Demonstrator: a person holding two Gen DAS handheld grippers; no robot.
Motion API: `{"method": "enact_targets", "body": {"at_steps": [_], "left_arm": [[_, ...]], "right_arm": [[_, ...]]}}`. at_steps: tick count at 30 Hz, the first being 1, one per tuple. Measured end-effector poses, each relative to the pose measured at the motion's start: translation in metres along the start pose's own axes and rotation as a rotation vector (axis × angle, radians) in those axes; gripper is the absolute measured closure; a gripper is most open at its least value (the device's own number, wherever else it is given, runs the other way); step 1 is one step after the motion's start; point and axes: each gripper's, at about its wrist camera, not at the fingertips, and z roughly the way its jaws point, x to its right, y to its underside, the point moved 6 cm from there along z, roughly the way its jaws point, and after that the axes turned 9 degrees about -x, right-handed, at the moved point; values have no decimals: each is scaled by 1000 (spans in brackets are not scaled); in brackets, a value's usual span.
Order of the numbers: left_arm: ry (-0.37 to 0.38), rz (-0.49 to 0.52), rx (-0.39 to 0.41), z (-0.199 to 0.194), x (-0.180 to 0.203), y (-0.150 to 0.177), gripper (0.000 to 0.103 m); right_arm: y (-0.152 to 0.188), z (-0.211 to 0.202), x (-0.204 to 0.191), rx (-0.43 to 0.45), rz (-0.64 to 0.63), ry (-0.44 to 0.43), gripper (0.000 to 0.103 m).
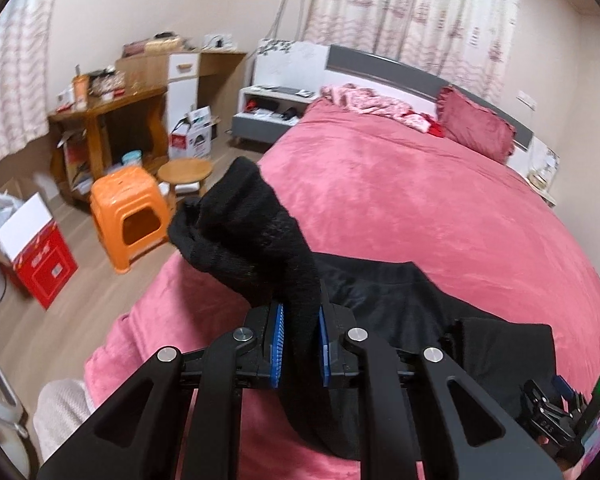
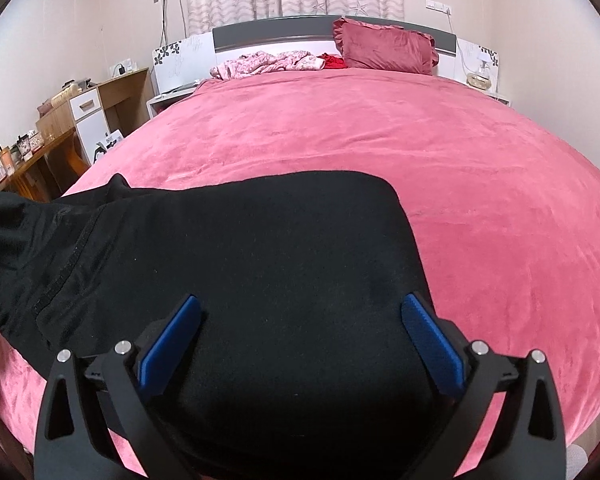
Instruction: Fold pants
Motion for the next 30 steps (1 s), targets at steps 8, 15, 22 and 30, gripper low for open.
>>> {"method": "enact_targets", "body": {"at_steps": [8, 15, 22, 30], "left_arm": [[75, 107, 22, -7, 42, 0, 90], [150, 261, 34, -13, 95, 10, 90], [230, 453, 12, -9, 155, 36, 90], [296, 658, -35, 7, 212, 79, 90]], "right_arm": [[0, -2, 1, 7, 12, -15, 2], [-8, -17, 2, 73, 73, -103, 2], [-6, -15, -5, 43, 75, -138, 2], [-9, -17, 7, 55, 131, -140, 2]]}}
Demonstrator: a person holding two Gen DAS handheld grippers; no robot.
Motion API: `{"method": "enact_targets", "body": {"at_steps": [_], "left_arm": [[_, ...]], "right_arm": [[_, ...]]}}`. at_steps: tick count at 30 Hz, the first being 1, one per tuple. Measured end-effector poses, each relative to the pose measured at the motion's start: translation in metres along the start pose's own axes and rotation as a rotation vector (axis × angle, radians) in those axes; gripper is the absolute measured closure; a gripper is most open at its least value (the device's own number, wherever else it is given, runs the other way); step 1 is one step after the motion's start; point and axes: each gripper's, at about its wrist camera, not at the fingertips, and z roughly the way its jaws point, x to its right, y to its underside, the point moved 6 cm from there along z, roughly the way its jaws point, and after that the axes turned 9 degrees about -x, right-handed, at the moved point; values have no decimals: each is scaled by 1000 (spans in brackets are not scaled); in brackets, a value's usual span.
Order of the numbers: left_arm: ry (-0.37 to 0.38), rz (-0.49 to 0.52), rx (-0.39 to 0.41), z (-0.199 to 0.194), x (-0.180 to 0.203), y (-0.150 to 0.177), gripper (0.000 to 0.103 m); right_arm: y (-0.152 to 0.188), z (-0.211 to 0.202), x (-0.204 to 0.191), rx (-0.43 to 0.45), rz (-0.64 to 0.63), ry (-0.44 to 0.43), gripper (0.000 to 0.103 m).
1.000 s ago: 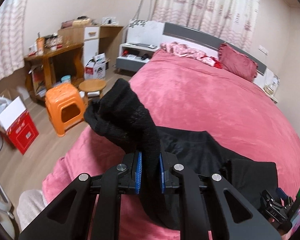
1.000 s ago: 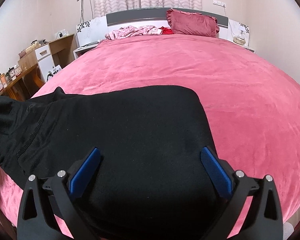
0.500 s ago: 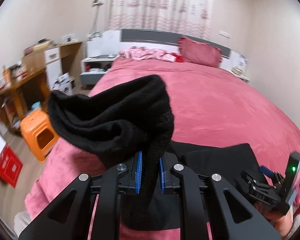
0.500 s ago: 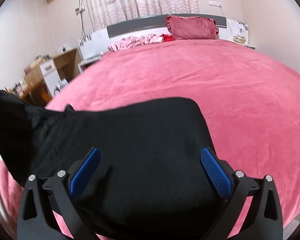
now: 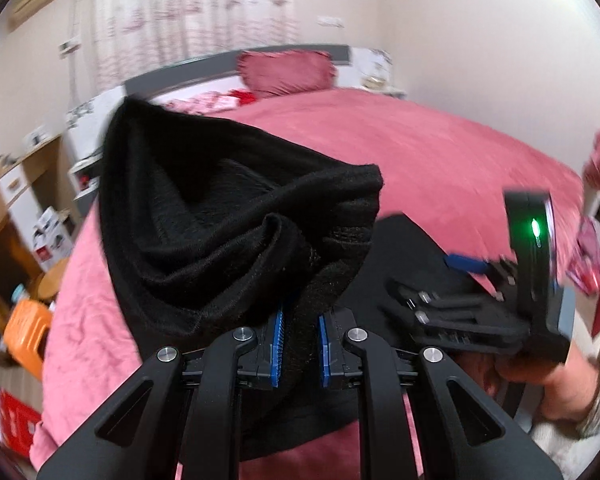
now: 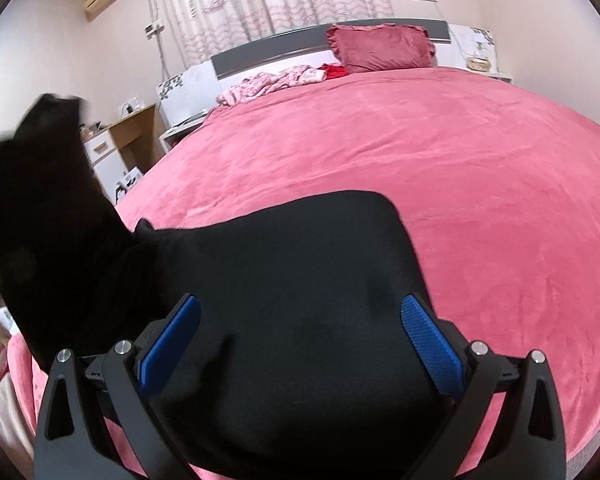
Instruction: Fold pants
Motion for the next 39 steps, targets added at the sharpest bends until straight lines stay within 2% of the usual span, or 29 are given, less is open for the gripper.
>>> {"method": "enact_targets", "body": {"at_steps": [7, 12, 14, 16, 17, 19, 21, 22, 24, 27, 30, 32, 35, 38, 39], "left_arm": [[52, 119, -87, 40, 37, 21, 90], [51, 149, -151, 61, 39, 34, 90], [47, 153, -160, 63, 40, 37, 87], [95, 139, -172, 58, 40, 37, 72], [143, 124, -174, 54, 40, 37, 66], [289, 75, -156, 38, 40, 40, 42], [357, 38, -111, 21, 33, 39, 38], [367, 24, -96, 16, 29, 37, 38], [354, -23, -64, 8, 12, 33, 38], [284, -157, -17, 3, -29, 29, 38], [177, -327, 6, 6, -81, 34, 38], [81, -427, -22, 15, -114, 43, 38], [17, -531, -61, 26, -147, 59, 38], [-16, -547, -102, 41, -158, 66, 38], [-20, -537, -118, 42, -158, 75, 38]], "right_arm": [[-1, -3, 15, 6, 75, 8, 3], [2, -4, 27, -3, 149, 8, 2], [3, -7, 31, -2, 176, 3, 2], [1, -12, 33, 6, 188, -7, 2], [0, -17, 33, 18, 192, -23, 2], [-3, -24, 30, 37, 191, -61, 2], [-4, -29, 24, 37, 187, -113, 2], [-5, -30, 19, 27, 188, -151, 2], [-6, -31, 11, -5, 198, -224, 2], [-9, -32, -4, -65, 214, -322, 2], [-15, -36, -16, -85, 190, -319, 2], [-18, -36, -23, -110, 167, -294, 2], [-21, -47, -35, -89, 135, -318, 2], [-19, -55, -54, -80, 56, -337, 4], [-20, -52, -60, -86, 30, -338, 7]]}}
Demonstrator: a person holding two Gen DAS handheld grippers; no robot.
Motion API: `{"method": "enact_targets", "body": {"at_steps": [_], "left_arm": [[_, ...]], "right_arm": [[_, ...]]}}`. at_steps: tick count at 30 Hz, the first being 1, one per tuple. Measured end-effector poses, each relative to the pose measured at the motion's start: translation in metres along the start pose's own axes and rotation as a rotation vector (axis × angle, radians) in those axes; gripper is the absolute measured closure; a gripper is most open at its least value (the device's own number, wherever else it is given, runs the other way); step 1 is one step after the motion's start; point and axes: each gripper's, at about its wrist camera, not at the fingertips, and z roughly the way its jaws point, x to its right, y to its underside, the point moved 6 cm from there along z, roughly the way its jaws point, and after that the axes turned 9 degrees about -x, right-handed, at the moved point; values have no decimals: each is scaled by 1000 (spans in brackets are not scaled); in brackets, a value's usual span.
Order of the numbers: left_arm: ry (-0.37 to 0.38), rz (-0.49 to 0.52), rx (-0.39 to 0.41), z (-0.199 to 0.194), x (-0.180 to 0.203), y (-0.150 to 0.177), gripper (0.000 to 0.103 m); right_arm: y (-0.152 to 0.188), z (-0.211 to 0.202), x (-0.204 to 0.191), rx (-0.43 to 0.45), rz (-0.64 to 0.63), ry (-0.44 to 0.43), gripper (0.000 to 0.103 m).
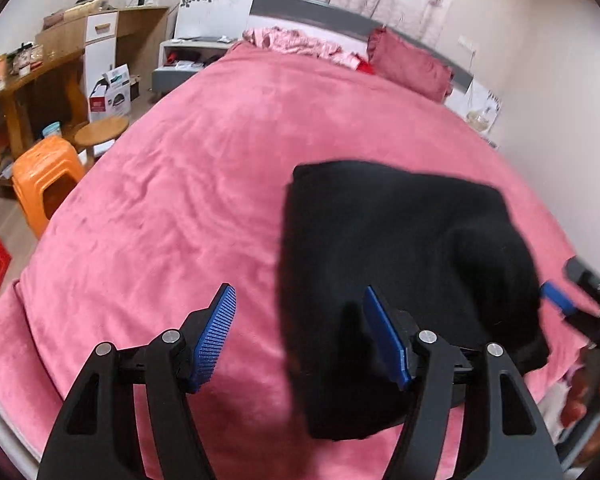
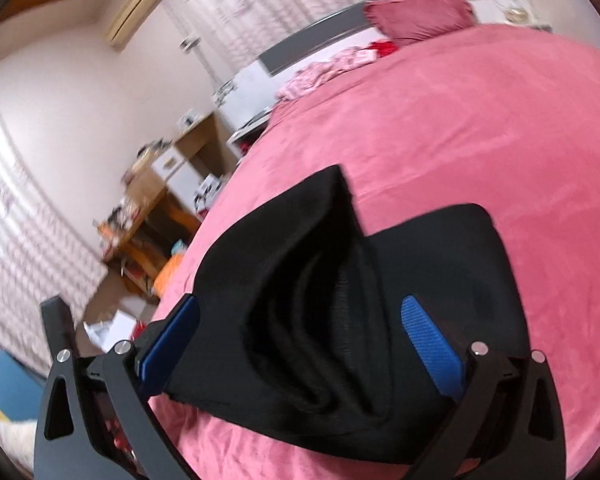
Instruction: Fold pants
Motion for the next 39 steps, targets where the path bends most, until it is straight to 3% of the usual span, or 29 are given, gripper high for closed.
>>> {"method": "enact_targets", "body": {"at_steps": [3, 5, 6, 8, 14, 17, 19, 20, 23, 24, 26, 29, 32, 34, 39], "left_arm": [[-17, 39, -24, 11, 4, 4, 38], [-20, 60, -19, 13, 8, 1, 38], [-20, 66, -17, 12, 10, 4, 38], [-24, 77, -11, 8, 9, 10, 38], [10, 71, 57, -9, 13, 3, 34], [29, 90, 48, -4, 17, 4, 29], [8, 109, 0, 8, 17, 8, 29], [1, 119, -38, 16, 17, 11, 29], [4, 103, -62, 21, 12, 14, 29], [11, 94, -64, 22, 11, 13, 27], [14, 76, -68, 23, 8, 13, 25], [5, 77, -68, 23, 9, 14, 25], [-43, 86, -69, 21, 11, 13, 18], [-68, 85, -77, 22, 12, 12, 16], [-76, 74, -92, 24, 13, 11, 16]], "right_arm": [[5, 20, -11, -74, -70, 35, 56], [13, 43, -12, -170, -96, 71, 67], [15, 49, -12, -193, -99, 82, 80], [16, 57, -10, -225, -99, 99, 92], [11, 19, -2, -182, 87, -37, 92], [18, 23, 21, -225, 188, -40, 92], [28, 34, 38, -262, 225, 9, 83], [28, 34, 39, -256, 228, -7, 78], [14, 17, 33, -170, 205, -29, 13], [7, 9, 32, -117, 188, -17, 10], [-7, -2, 30, -50, 124, 22, 10], [-10, 10, 37, -109, 62, 135, 10], [-1, 31, 53, -172, 102, 136, 10], [2, 37, 55, -157, 131, 128, 10], [4, 49, 42, -185, 76, 75, 41]]}}
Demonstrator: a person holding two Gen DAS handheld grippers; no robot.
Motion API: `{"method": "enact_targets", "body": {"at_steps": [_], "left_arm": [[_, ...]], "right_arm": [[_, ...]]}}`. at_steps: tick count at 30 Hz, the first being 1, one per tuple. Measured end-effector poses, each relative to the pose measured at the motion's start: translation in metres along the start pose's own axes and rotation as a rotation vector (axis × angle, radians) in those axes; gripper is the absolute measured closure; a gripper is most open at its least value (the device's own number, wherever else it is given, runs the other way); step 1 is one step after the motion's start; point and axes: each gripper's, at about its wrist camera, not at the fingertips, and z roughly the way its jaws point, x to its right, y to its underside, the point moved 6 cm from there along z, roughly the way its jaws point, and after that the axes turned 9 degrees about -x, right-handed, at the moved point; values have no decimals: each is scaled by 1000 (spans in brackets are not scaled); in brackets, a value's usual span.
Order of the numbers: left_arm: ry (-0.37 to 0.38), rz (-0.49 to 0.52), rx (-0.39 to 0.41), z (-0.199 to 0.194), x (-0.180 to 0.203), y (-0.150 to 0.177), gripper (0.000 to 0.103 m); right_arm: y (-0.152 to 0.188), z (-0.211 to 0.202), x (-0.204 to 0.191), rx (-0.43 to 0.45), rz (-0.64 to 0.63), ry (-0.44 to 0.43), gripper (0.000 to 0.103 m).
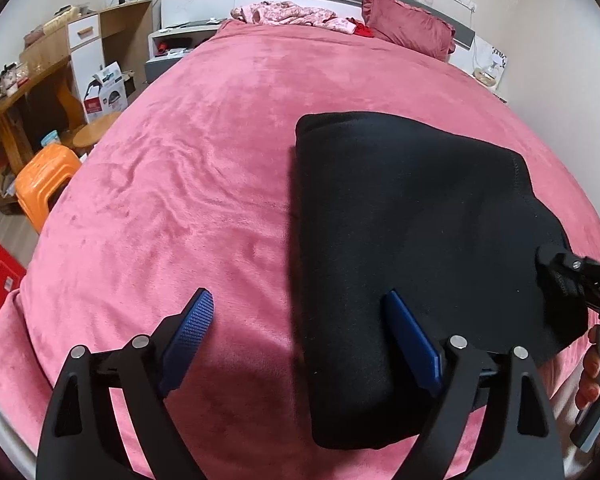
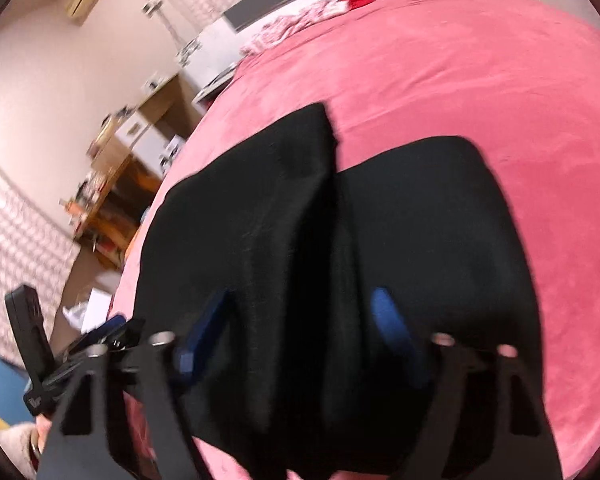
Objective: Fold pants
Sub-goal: 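Grasp the folded pants edge with the right gripper and fold it over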
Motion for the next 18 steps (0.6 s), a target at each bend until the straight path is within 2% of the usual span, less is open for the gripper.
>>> {"method": "enact_targets", "body": {"at_steps": [4, 6, 9, 12, 18], "left_arm": [[1, -6, -2, 1, -1, 0, 16], [-1, -8, -4, 1, -1, 0, 16], [-2, -11, -6, 2, -1, -1, 16], [-13, -4, -5, 1, 0, -1, 16], [-31, 17, -2, -6, 7, -4, 16]], "right_arm": [[2, 9, -8, -30, -43, 6, 49], [4, 13, -10, -40, -36, -9, 65], [3, 15, -11, -59, -21, -50, 78], [1, 12, -15, -56, -27, -57, 83], [-8, -13, -22, -22, -14, -109, 85]]}}
